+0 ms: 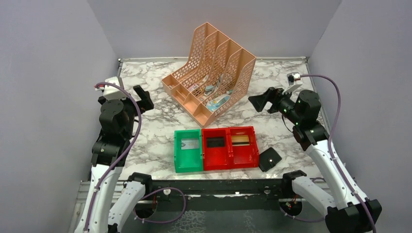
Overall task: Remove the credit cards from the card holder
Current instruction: Move the distractor to the center of the board, then move the storage box to the center of the board.
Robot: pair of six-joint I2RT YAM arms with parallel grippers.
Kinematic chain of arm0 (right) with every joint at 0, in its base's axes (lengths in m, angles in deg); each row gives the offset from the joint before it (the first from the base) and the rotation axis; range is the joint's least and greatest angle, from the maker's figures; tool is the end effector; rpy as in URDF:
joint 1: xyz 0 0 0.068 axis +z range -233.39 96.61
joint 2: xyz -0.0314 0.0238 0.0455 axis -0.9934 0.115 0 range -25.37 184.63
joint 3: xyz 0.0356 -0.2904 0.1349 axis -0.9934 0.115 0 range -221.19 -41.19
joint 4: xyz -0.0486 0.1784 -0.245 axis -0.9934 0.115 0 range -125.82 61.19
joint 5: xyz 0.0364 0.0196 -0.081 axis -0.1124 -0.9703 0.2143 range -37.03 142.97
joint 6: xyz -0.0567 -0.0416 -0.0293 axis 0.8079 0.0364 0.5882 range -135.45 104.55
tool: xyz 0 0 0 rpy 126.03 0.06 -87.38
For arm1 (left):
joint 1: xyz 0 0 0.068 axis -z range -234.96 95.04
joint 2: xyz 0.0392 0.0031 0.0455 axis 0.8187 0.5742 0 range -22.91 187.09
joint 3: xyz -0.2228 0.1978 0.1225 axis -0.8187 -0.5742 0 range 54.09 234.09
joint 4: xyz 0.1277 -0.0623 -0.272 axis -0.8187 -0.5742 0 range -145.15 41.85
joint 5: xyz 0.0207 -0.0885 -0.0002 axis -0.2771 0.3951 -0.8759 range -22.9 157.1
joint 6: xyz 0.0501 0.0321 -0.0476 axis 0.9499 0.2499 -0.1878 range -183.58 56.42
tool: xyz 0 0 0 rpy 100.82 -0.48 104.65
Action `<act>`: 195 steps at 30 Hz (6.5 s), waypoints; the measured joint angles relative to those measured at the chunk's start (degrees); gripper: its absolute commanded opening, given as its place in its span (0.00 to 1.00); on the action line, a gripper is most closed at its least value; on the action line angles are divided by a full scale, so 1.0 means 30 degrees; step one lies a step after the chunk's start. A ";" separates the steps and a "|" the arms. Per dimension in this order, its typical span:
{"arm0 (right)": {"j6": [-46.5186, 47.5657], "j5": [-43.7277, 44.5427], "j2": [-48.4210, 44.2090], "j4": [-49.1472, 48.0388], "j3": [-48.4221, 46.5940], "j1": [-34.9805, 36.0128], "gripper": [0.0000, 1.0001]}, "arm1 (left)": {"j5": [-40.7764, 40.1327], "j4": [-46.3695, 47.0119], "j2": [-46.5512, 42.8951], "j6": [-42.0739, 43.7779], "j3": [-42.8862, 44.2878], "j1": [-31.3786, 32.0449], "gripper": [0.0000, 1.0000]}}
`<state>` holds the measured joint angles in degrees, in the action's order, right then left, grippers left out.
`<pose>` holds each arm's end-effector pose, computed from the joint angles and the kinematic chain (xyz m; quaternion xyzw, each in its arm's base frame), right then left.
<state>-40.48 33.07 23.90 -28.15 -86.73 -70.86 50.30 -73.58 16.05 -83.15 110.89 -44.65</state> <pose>0.2325 0.0743 0.3662 -0.0258 0.7696 0.3275 0.5476 0.1710 -0.0122 0.4403 -0.1560 0.7341 -0.0618 0.6580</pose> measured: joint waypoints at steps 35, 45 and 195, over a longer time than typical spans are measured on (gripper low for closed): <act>-0.2069 0.0051 1.5657 0.1005 -0.8859 0.0044 0.96 | 0.8444 -0.1071 0.1814 -0.0481 -0.2208 -0.0015 0.99; 0.0510 0.0226 1.7894 0.0889 -1.1890 0.0117 0.97 | 0.8466 -0.1100 0.2120 -0.0430 -0.2237 -0.0015 0.99; 0.1545 1.1948 1.3733 0.3840 -0.4685 0.5843 0.34 | 1.2247 0.2557 1.8061 0.2623 0.7169 0.1610 0.93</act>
<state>-35.85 68.91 65.10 -16.64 -100.78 -53.33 87.04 -65.91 70.24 -75.28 132.39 -39.82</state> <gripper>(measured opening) 0.344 0.930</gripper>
